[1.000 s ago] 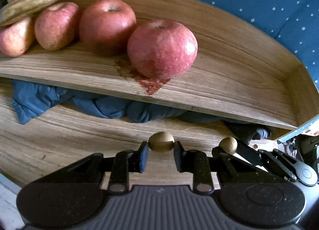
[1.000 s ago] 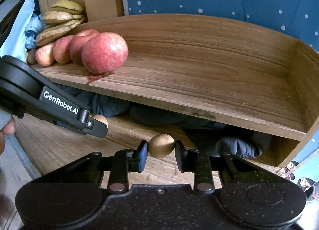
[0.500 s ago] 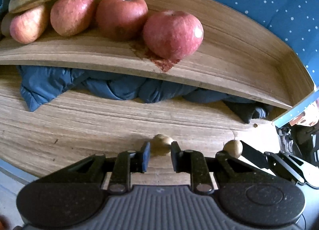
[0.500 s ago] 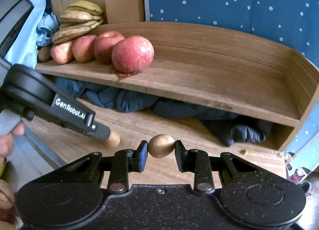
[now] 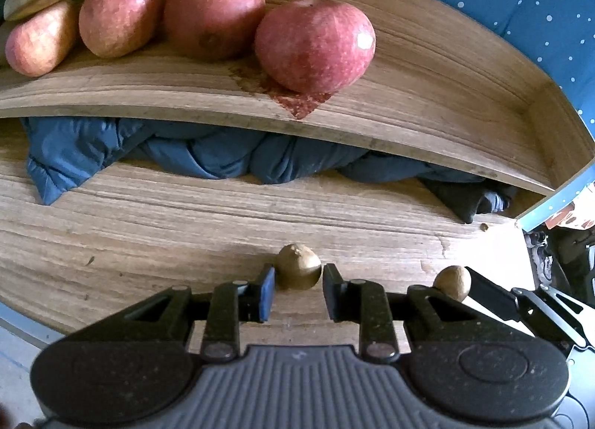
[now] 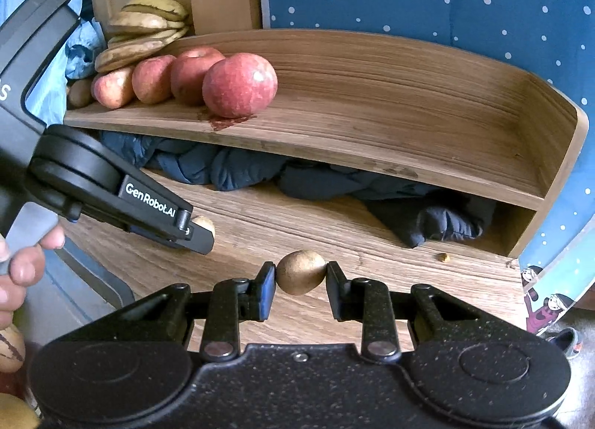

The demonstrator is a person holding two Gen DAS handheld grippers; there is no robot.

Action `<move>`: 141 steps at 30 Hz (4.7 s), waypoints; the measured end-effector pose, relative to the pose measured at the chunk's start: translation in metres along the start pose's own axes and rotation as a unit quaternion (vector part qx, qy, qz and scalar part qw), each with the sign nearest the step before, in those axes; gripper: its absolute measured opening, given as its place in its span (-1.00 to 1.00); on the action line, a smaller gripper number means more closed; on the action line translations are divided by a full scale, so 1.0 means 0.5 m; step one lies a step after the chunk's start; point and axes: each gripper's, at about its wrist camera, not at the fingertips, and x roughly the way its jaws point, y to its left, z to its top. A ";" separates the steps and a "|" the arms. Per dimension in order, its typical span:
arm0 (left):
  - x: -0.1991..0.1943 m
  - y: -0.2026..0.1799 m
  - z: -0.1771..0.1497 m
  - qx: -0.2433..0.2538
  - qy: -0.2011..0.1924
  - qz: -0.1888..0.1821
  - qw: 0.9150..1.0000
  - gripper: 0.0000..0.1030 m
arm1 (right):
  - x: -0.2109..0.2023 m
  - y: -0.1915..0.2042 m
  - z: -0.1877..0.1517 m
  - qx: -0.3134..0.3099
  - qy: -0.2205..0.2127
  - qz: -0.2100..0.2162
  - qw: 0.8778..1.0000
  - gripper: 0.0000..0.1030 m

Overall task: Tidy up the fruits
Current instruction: 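Carry both small brown fruits in left and right grippers over the tray, then lower the brown fruits onto the tray and open both grippers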

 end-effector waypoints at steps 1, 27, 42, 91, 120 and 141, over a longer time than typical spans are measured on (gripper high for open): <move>0.001 0.000 0.001 0.000 0.000 0.001 1.000 -0.44 | 0.001 -0.001 0.000 0.001 0.000 -0.001 1.000 -0.40; -0.115 0.056 -0.041 0.011 -0.035 -0.024 0.999 -0.46 | -0.039 0.088 0.003 -0.005 -0.015 -0.001 1.000 -0.40; -0.229 0.174 -0.099 -0.013 -0.063 -0.012 0.998 -0.46 | -0.106 0.225 -0.010 -0.015 -0.033 0.023 0.999 -0.40; -0.261 0.323 -0.172 -0.020 -0.018 0.016 0.999 -0.46 | -0.118 0.385 -0.076 -0.017 -0.009 0.051 0.998 -0.40; -0.226 0.349 -0.159 -0.017 0.007 0.034 0.999 -0.45 | -0.037 0.407 -0.063 -0.023 0.032 0.073 0.997 -0.40; -0.218 0.359 -0.157 -0.022 0.015 0.041 0.999 -0.45 | -0.027 0.408 -0.061 -0.021 0.039 0.085 0.995 -0.35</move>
